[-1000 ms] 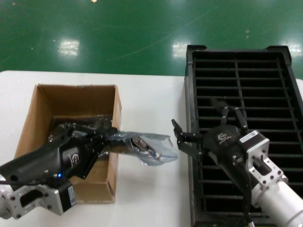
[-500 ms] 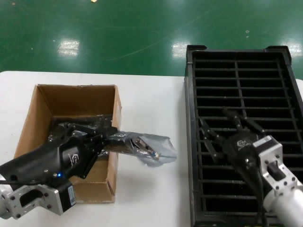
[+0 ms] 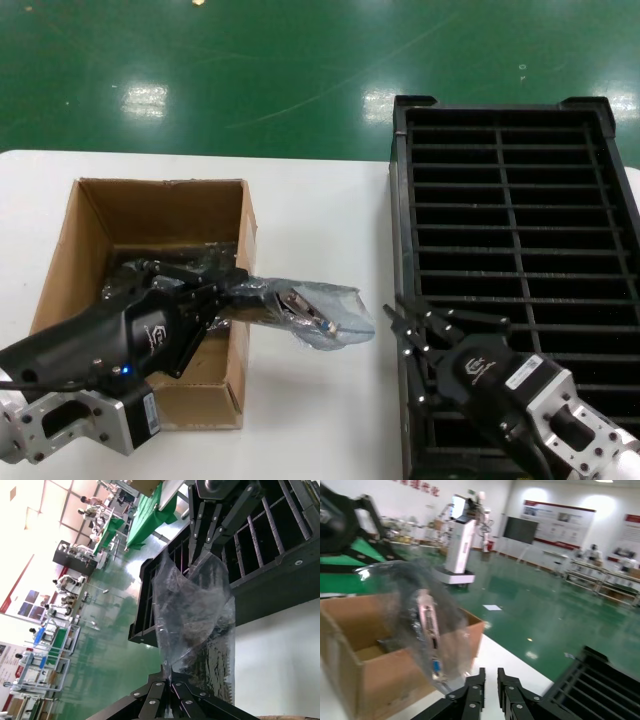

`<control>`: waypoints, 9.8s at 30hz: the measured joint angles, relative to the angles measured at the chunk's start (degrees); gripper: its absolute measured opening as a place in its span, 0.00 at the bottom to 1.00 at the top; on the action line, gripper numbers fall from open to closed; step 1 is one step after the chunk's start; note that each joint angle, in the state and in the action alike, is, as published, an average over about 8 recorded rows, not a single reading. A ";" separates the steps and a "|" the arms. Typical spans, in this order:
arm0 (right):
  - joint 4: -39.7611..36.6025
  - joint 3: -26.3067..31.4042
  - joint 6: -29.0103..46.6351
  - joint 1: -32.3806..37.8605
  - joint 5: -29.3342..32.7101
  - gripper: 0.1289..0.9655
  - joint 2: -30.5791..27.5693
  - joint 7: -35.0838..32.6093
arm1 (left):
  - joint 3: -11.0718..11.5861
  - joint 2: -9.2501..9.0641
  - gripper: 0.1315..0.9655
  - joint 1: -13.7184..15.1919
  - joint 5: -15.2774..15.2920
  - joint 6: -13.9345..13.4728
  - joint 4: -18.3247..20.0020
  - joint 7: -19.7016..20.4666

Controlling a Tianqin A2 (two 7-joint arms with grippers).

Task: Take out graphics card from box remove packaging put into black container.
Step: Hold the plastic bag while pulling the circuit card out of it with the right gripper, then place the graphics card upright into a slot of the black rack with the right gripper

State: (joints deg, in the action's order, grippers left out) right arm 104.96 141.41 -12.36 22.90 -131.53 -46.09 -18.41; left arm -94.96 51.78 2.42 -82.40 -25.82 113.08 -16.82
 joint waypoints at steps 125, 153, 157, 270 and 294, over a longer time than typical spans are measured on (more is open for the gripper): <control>-6.31 -22.54 37.84 -2.06 48.28 0.07 16.24 40.48 | 0.00 0.00 0.01 0.00 0.00 0.00 0.00 0.00; -9.70 -24.17 43.09 -1.57 48.19 0.09 21.64 38.48 | 0.00 0.00 0.01 0.00 0.00 0.00 0.00 0.00; -10.62 -24.27 43.53 -0.80 47.90 0.13 22.46 38.64 | 0.00 0.00 0.01 0.00 0.00 0.00 0.00 0.00; 13.04 -58.36 44.56 -30.22 36.40 0.07 -9.15 40.68 | 0.00 -0.01 0.01 0.00 0.00 0.00 0.00 0.00; 13.04 -48.13 66.51 -12.46 36.61 0.07 -24.71 50.55 | 0.01 -0.01 0.01 0.00 0.00 -0.01 0.00 0.00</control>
State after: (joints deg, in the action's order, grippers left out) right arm 118.00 93.28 54.15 10.44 -94.92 -70.80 32.14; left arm -94.95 51.78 2.42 -82.40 -25.83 113.08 -16.83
